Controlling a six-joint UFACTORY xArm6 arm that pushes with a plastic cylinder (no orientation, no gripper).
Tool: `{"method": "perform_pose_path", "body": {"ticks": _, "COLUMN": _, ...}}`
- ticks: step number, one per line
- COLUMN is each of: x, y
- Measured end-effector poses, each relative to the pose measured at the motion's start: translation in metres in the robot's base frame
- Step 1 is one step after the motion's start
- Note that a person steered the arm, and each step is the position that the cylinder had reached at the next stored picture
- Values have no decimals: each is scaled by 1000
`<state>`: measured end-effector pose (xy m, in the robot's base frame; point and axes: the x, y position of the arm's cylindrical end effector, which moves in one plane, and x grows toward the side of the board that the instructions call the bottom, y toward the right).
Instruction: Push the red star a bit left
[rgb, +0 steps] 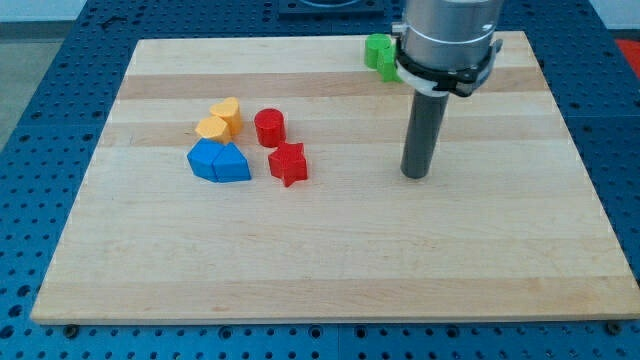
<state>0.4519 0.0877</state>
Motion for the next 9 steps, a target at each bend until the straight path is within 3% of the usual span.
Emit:
{"method": "perform_pose_path", "body": {"ticks": 3, "x": 0, "y": -68}}
{"method": "perform_pose_path", "body": {"ticks": 9, "x": 2, "y": -122}}
